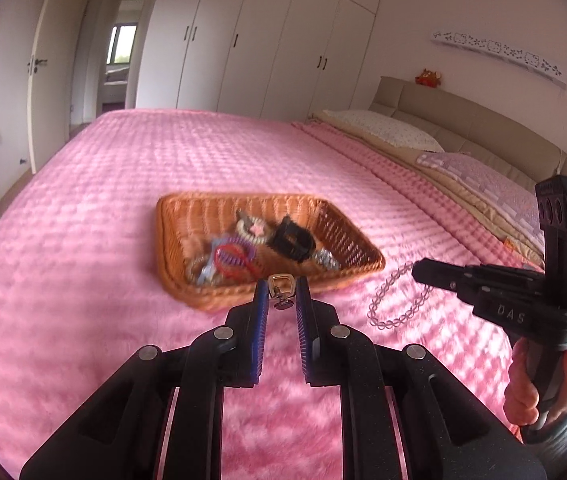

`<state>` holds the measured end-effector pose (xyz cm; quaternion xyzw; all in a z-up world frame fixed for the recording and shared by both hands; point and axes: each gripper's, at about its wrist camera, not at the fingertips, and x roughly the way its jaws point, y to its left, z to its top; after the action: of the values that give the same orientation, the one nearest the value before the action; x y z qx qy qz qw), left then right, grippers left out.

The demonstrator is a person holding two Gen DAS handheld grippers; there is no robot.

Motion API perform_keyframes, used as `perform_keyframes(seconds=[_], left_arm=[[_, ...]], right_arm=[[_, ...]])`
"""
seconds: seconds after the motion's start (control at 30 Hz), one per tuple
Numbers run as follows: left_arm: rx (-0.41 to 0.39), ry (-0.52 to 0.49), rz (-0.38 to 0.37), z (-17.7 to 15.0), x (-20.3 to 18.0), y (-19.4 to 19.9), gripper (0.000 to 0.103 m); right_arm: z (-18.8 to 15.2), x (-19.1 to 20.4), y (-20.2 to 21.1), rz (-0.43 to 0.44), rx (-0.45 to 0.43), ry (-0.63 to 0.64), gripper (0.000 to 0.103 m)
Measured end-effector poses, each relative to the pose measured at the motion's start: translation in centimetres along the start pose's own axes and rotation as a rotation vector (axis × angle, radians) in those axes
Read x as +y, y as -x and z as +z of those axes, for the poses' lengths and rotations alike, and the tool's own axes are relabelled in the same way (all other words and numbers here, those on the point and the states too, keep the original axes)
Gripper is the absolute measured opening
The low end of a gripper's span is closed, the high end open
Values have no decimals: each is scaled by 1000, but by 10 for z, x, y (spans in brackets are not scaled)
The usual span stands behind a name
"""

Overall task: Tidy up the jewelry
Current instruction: 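Drop the ring and bead bracelet into the basket and open both tools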

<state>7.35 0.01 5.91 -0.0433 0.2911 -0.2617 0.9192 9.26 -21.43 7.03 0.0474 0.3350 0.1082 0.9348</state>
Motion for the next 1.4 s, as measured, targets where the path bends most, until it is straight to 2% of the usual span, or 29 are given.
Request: perform_keyframes(seconds=[0.13, 0.27, 0.57, 0.73, 1.1, 1.2, 1.23, 1.27, 1.4], left_arm=[[-20, -12, 14, 27, -1, -22, 12], [-13, -46, 96, 42, 2, -59, 12], [83, -29, 177, 34, 30, -139, 12], [121, -34, 179, 25, 35, -156, 12], [130, -44, 191, 20, 32, -161, 14], [102, -46, 173, 20, 30, -154, 35], [87, -48, 179, 21, 28, -149, 47], [72, -47, 177, 22, 27, -144, 52], [31, -37, 155, 28, 21, -123, 53]], right_arm=[[33, -18, -19, -20, -24, -16, 6], [56, -36, -53, -45, -1, -31, 6], [65, -52, -130, -124, 105, 8, 6], [62, -62, -152, -150, 133, -6, 6], [54, -82, -167, -119, 153, -66, 7], [54, -84, -162, -100, 149, -80, 21], [53, -84, -157, -98, 140, -83, 33], [53, -83, -151, -101, 130, -82, 43], [52, -77, -131, -81, 107, -77, 44]])
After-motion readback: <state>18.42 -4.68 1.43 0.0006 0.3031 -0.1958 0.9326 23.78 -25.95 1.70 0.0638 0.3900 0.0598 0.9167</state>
